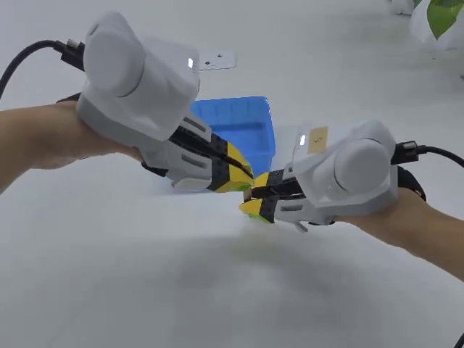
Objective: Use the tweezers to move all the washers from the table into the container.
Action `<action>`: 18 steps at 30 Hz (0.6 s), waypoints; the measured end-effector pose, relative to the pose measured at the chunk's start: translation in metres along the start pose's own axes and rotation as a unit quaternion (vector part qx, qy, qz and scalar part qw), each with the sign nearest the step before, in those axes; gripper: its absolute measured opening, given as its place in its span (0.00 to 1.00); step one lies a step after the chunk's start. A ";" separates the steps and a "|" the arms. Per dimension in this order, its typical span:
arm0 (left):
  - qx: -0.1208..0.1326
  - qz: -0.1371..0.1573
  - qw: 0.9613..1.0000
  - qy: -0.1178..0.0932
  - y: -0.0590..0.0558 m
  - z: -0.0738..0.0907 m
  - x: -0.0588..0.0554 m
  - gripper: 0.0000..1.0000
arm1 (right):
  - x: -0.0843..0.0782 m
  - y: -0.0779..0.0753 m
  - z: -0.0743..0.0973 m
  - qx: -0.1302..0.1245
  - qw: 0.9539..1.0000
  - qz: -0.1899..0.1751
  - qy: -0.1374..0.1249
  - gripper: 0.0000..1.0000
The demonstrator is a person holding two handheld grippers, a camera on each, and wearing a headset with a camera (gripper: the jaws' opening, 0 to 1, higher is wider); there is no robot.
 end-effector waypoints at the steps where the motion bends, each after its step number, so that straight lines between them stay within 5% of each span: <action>1: 0.001 0.001 1.000 0.001 0.000 0.000 0.000 0.07 | 0.000 0.000 0.000 0.000 1.000 0.001 0.002 0.10; 18: 0.020 -0.010 1.000 -0.007 -0.010 0.030 0.011 0.06 | 0.028 0.003 0.011 -0.003 1.000 0.020 -0.007 0.10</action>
Point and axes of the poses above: the centre of the closed fingertips' face, and the gripper's own axes: z roughly backward along the fingers, y roughly to its left, x roughly out of its top, the point moved 10 cm from there along z, roughly backward along the fingers, and after that the axes turned 3 degrees about -x, right-handed, at the moved point
